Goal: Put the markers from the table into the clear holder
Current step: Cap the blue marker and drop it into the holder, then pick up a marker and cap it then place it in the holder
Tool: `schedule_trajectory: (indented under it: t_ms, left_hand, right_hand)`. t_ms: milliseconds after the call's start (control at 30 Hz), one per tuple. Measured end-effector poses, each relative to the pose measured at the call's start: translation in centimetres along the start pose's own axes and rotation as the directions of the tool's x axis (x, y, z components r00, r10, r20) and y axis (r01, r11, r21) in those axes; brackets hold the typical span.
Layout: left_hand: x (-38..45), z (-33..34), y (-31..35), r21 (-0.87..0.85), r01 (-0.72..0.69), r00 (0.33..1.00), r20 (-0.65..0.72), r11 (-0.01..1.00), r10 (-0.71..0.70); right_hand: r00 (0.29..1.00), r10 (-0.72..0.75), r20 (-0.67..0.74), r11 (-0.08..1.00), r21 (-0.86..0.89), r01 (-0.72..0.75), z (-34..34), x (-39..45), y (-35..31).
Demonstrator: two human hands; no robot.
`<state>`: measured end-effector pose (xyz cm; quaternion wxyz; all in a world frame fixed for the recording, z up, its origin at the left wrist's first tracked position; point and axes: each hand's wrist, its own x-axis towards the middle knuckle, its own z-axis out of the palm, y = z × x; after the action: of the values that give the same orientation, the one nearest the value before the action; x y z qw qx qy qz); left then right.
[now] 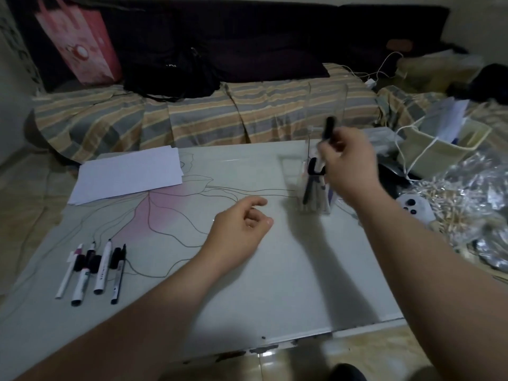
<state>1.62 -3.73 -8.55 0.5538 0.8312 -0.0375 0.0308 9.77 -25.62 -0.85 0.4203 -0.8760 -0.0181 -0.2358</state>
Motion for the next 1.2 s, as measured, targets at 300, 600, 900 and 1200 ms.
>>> schedule_trajectory:
  t_ms: [300,600,900,1200]
  left_hand:
    - [-0.6,3.0,-0.5,0.379,-0.255,0.936,0.328,0.89,0.129]
    - [-0.1,1.0,-1.6,0.456,-0.246,0.945,0.308,0.855,0.108]
    - [0.7,-10.0,-4.5,0.575,0.002,0.997,0.067,0.818,-0.049]
    - [-3.5,-22.8,-10.4,0.641,0.466,0.884,-0.301,0.61,-0.359]
  right_hand:
    - [0.997,-0.08,0.005,0.964,-0.254,0.079,0.4,0.1,5.1]
    - [0.995,-0.002,0.104,0.856,-0.515,0.055,1.2,-0.5,7.5]
    - [0.924,-0.26,0.281,0.899,-0.278,0.338,8.5,-6.1,-0.8]
    - [0.443,-0.357,0.823,0.792,0.015,0.611,20.6,-17.8,-10.2]
